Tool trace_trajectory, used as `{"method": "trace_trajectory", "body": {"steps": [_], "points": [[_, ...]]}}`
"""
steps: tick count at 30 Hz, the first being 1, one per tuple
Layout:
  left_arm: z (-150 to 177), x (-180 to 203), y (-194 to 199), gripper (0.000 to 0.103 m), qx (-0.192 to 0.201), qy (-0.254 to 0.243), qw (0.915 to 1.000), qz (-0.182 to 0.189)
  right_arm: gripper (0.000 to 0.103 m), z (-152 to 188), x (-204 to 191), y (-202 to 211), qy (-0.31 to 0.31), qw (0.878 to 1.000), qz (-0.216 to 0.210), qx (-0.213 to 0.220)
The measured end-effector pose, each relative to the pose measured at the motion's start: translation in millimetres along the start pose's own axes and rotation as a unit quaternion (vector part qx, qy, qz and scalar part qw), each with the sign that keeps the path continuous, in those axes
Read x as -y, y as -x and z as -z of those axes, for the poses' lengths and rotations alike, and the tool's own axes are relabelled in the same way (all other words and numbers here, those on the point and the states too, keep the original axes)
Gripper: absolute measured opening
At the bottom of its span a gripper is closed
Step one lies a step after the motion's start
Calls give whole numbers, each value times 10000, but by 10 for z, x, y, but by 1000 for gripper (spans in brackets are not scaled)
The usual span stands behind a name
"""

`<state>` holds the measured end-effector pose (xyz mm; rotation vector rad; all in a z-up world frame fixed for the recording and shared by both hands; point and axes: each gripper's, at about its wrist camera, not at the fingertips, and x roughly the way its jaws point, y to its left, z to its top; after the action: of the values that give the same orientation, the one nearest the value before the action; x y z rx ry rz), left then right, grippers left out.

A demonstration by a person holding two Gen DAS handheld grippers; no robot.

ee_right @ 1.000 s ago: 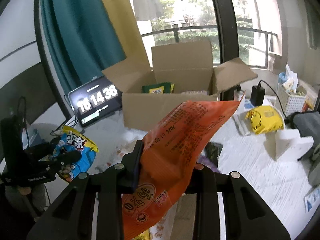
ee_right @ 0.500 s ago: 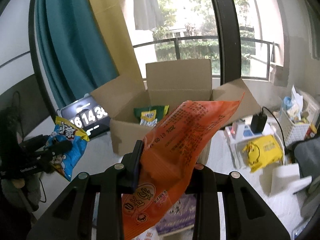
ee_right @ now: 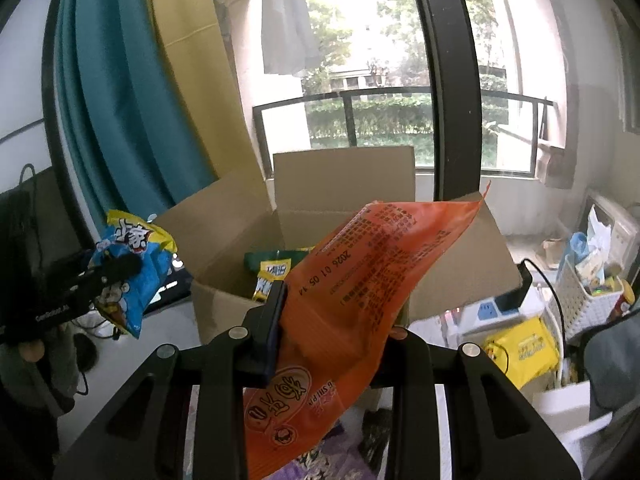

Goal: Organize snacks
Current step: 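Grasp and lift the blue cartoon bag with left gripper while right carries orange bag to box, then lower both bags into the cardboard box and open both grippers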

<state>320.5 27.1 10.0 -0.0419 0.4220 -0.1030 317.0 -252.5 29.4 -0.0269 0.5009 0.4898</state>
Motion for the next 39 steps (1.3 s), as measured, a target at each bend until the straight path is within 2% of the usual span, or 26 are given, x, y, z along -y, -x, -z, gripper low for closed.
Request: {"method": "trace_trajectory", "body": {"steps": [6, 14, 23, 27, 29, 31, 33, 39], "points": [[-154, 2, -256, 59, 138, 53, 9999, -22, 33, -178, 64, -172, 53, 9999, 22, 118], [-161, -6, -682, 59, 58, 252, 9996, -72, 33, -292, 87, -456, 112, 9998, 80, 142], [-245, -61, -1174, 60, -222, 239, 9994, -112, 33, -477, 125, -980, 207, 9997, 100, -120], [-270, -92, -1344, 62, -457, 335, 9984, -41, 33, -553, 97, -1312, 239, 9989, -18, -415], [-270, -85, -1399, 69, -578, 344, 9977, 7, 42, -585, 61, -1496, 366, 9970, -71, -682], [-272, -86, -1408, 80, -576, 402, 9975, 49, 67, -582, 8, -1632, 540, 9939, -23, -963], [-272, -78, -1391, 85, -600, 422, 9973, 87, 69, -570, -7, -1628, 608, 9938, 6, -931], [-308, -116, -1278, 86, -570, 529, 9969, 75, 69, -517, 57, -1440, 466, 9952, 49, -864]]}}
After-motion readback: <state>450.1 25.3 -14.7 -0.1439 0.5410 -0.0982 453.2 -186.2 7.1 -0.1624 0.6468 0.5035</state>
